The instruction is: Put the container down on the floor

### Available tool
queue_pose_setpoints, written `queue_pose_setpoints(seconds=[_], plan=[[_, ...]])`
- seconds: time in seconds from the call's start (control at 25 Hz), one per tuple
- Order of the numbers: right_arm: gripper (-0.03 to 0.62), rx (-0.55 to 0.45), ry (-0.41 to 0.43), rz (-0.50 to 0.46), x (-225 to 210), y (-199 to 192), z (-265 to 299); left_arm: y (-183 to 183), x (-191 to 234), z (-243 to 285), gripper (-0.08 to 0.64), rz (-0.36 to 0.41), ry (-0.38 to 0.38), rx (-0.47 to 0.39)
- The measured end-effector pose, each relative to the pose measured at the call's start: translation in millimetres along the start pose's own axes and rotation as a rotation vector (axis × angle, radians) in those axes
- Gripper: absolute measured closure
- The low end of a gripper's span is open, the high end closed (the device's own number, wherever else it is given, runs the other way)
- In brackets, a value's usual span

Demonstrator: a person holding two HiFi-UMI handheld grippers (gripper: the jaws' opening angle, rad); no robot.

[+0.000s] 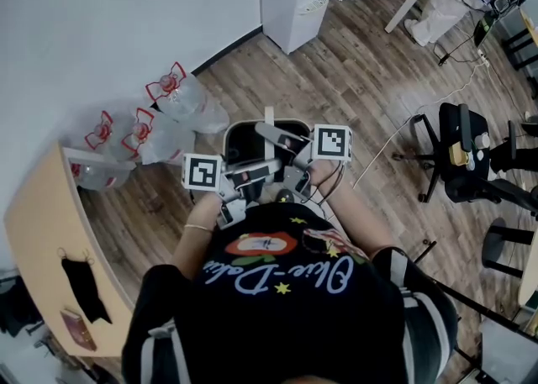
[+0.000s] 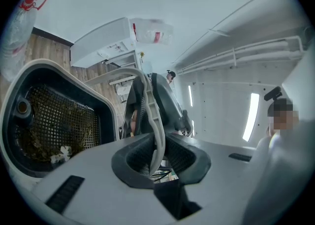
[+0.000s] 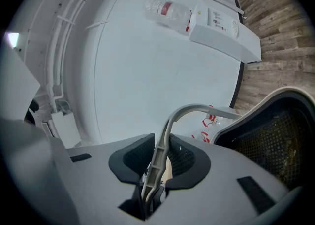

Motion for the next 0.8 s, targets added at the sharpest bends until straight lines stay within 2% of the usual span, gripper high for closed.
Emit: queue_pose_setpoints(seconds=[0.8], plan=[[0.518,-0.020,0.008,0.005,-12.2,1.3,-72.3,-39.6,2.9,59.5,0.518,-0.007,0.019,0.004]])
Point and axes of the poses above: the fingertips, and each gripper's own axes: z forward along the fingers, x to its left, y out of its top, the point moved 2 cm from there along -z, backward along the fingers, and after that the axes turned 9 degrees about -z, right-handed, at the moved point
